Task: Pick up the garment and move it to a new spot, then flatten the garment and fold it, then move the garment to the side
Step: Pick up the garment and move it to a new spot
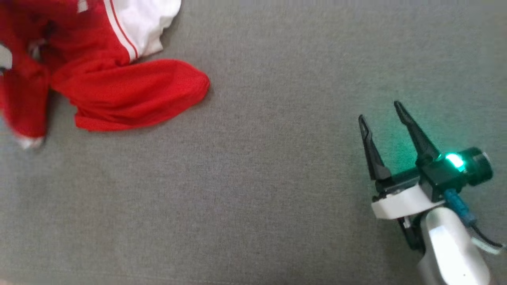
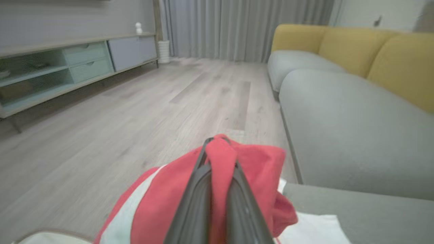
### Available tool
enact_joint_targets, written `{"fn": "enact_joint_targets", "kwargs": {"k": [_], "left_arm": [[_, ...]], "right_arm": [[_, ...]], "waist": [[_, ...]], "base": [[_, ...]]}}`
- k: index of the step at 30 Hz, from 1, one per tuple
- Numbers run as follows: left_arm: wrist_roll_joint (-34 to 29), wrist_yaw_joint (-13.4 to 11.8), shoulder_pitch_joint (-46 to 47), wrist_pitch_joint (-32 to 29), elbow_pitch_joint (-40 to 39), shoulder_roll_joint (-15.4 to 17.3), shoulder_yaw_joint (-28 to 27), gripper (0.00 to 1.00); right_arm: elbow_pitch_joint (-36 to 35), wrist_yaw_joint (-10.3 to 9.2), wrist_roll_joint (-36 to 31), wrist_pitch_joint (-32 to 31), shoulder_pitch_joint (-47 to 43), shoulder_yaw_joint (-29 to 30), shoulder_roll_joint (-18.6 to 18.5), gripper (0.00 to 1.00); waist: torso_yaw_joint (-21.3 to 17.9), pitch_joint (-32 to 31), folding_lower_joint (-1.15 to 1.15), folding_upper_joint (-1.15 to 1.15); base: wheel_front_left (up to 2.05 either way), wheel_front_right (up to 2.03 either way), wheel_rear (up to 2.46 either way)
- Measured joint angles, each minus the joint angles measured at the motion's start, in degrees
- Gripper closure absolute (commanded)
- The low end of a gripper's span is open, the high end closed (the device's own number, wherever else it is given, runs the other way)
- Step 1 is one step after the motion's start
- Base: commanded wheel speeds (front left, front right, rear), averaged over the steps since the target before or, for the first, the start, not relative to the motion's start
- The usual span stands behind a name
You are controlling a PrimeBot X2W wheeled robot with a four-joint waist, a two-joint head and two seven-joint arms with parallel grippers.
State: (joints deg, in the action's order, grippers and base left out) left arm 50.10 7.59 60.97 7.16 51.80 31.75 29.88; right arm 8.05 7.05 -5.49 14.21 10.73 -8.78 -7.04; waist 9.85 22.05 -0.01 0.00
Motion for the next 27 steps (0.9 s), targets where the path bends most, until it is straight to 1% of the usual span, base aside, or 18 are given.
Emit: {"fn": "enact_joint_targets", "kwargs": {"k": [5,9,13,15,19,20,21,22,25,27], "left_arm": [[3.38,0.00,0.07,-1.70,-9.91,1.30,2.96,1.00],[8.62,0.00,-0.07,-5.13,-21.37,2.32,3.78,1.00],[13.28,-0.07,-0.97,-9.18,-32.88,3.27,3.82,1.00],[15.30,-1.21,-2.38,-11.31,-38.99,3.37,3.86,1.00],[19.24,-4.68,-6.15,-14.62,-50.52,3.26,4.37,1.00],[19.24,-4.68,-6.15,-14.62,-50.52,3.26,4.37,1.00],[21.07,-6.42,-8.06,-16.24,-55.77,2.99,5.47,1.00],[21.07,-6.42,-8.06,-16.24,-55.77,2.99,5.47,1.00],[22.76,-9.02,-10.48,-17.84,-61.69,1.69,7.33,1.00],[23.68,-10.71,-11.72,-18.33,-64.19,0.77,8.03,1.00]], "right_arm": [[1.38,0.00,1.75,0.16,-0.98,-0.54,1.33,0.00],[1.16,0.00,3.02,0.18,-0.98,-0.70,2.11,0.00],[0.80,0.00,3.87,0.18,-1.00,-1.29,2.75,0.00],[0.60,0.00,4.22,0.18,-1.01,-1.52,2.89,0.00],[-0.27,0.00,5.12,0.25,-1.04,-2.02,3.19,0.00],[-0.27,0.00,5.12,0.25,-1.04,-2.02,3.19,0.00],[-0.91,0.00,5.68,0.26,-1.05,-2.34,3.36,0.00],[-0.91,0.00,5.68,0.26,-1.05,-2.34,3.36,0.00],[-2.09,0.00,7.13,0.42,-1.05,-3.18,3.55,0.00],[-2.79,0.00,8.46,0.43,-1.05,-3.90,3.56,0.00]], "waist": [[-0.96,-4.86,-0.01,0.00],[-2.35,-8.18,-0.01,0.00],[-4.81,-9.98,0.00,0.00],[-6.28,-10.60,0.00,0.00],[-9.59,-11.32,0.00,0.00],[-9.59,-11.32,0.00,0.00],[-11.50,-11.43,0.00,0.00],[-11.50,-11.43,0.00,0.00],[-14.57,-11.26,0.01,0.00],[-16.71,-10.95,0.01,0.00]], "base": [[0.00,0.00,0.00],[0.00,0.00,0.00],[0.00,0.00,0.00],[0.00,0.00,0.00],[0.00,0.00,0.00],[0.00,0.00,0.00],[0.00,0.00,0.00],[0.00,0.00,0.00],[0.00,0.00,0.00],[0.00,0.00,0.00]]}}
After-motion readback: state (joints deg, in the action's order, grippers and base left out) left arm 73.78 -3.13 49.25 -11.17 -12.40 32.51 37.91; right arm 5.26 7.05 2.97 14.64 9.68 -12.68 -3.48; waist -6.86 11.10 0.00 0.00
